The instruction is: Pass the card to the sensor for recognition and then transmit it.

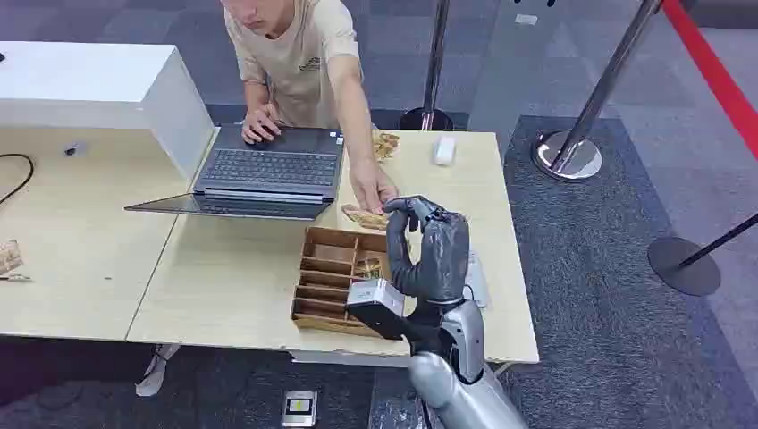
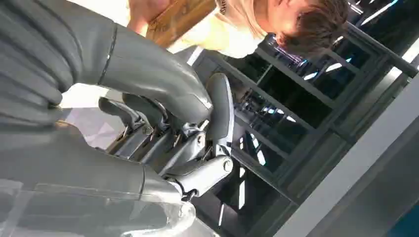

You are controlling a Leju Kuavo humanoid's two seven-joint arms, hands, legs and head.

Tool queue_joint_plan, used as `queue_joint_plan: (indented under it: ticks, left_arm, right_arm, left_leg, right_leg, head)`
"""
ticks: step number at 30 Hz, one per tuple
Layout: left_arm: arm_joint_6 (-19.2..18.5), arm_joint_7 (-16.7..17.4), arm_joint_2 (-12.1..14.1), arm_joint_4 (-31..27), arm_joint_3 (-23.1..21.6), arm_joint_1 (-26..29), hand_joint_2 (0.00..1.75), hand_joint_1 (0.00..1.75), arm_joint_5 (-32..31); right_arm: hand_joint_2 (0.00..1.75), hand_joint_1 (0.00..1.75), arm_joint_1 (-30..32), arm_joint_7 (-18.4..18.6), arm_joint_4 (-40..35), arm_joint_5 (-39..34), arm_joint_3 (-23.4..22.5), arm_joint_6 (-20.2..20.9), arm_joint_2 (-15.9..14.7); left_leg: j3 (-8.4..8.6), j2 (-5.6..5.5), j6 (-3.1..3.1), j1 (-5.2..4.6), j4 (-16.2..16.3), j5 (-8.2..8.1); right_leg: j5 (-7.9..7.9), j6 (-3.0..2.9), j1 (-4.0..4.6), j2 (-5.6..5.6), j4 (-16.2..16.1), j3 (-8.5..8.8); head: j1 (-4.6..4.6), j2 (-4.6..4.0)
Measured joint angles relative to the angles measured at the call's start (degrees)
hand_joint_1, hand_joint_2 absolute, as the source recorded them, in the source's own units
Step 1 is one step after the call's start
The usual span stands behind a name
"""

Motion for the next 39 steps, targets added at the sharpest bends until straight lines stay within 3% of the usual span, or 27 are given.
queue_joint_plan:
  ticks: [3, 4, 5, 11, 19, 36, 37, 38, 39]
  left_arm:
    - [0.0, 0.0, 0.0, 0.0, 0.0, 0.0, 0.00, 0.00, 0.0]
    - [0.0, 0.0, 0.0, 0.0, 0.0, 0.0, 0.00, 0.00, 0.0]
    - [0.0, 0.0, 0.0, 0.0, 0.0, 0.0, 0.00, 0.00, 0.0]
    - [-0.2, 0.0, 0.0, 0.0, 0.0, 0.0, 0.00, 0.00, 0.1]
    - [-0.3, 0.0, 0.0, 0.0, 0.0, -0.1, 0.00, 0.00, 0.1]
    - [-0.2, 0.0, 0.0, 0.0, 0.0, -0.1, 0.00, 0.00, 0.4]
    - [-0.2, 0.0, 0.0, 0.0, 0.0, -0.1, 0.00, 0.00, 0.4]
    - [-0.2, 0.0, 0.0, 0.0, 0.0, -0.1, 0.00, 0.00, 0.4]
    - [-0.2, 0.0, 0.0, 0.0, 0.0, -0.1, 0.00, 0.00, 0.4]
  right_arm:
    - [1.75, 1.75, 0.0, 0.2, 0.0, 0.0, 0.0, 0.0, 0.0]
    - [1.75, 0.93, 0.0, 0.3, 0.1, -0.2, 0.0, 0.0, 0.0]
    - [1.75, 0.00, -0.1, 0.4, 0.2, -0.5, 0.0, 0.0, 0.0]
    - [1.75, 0.00, -0.1, -2.9, 0.3, -4.4, -1.0, 0.0, 1.1]
    - [1.75, 0.00, -0.1, -3.8, 0.5, -6.0, -2.1, 0.0, 1.9]
    - [1.75, 0.00, -1.1, 1.1, 2.6, -7.3, -1.1, 0.0, 1.4]
    - [1.75, 0.79, -1.1, 1.1, 2.8, -7.3, -1.1, 0.0, 1.4]
    - [1.75, 1.75, -1.1, 1.0, 2.8, -7.3, -1.1, 0.0, 1.4]
    - [1.75, 1.75, -1.1, 0.9, 3.0, -7.3, -1.1, 0.0, 1.4]
  left_leg:
    - [0.00, 0.00, 0.00, 0.00, 0.0, 0.00]
    - [0.00, 0.00, 0.00, 0.00, 0.0, 0.00]
    - [0.00, 0.00, 0.00, 0.00, 0.0, 0.00]
    - [0.02, 0.00, 0.00, 0.00, 0.0, 0.00]
    - [0.02, 0.00, 0.00, 0.00, 0.0, 0.00]
    - [0.03, 0.00, 0.00, 0.00, 0.0, 0.00]
    - [0.02, 0.00, 0.00, 0.00, 0.0, 0.00]
    - [0.02, 0.00, 0.00, 0.00, 0.0, 0.00]
    - [0.02, 0.00, 0.00, 0.00, 0.0, 0.00]
  right_leg:
    - [0.00, 0.00, 0.00, 0.00, 0.0, 0.00]
    - [0.00, 0.00, 0.00, 0.00, 0.0, 0.00]
    - [0.00, 0.00, 0.00, 0.00, 0.0, 0.01]
    - [0.00, 0.00, 0.00, 0.00, 0.0, 0.01]
    - [0.00, 0.00, 0.00, 0.00, 0.0, 0.02]
    - [0.00, 0.00, 0.00, 0.00, 0.0, 0.03]
    - [0.00, 0.00, 0.00, 0.00, 0.0, 0.03]
    - [0.00, 0.00, 0.00, 0.00, 0.0, 0.03]
    - [0.00, 0.00, 0.00, 0.00, 0.0, 0.03]
  head:
    - [0.02, 0.00]
    - [0.02, 0.00]
    - [0.02, 0.00]
    - [0.02, 0.00]
    - [0.02, 0.00]
    - [0.02, 0.00]
    - [0.00, 0.00]
    - [0.02, 0.00]
    - [0.00, 0.00]
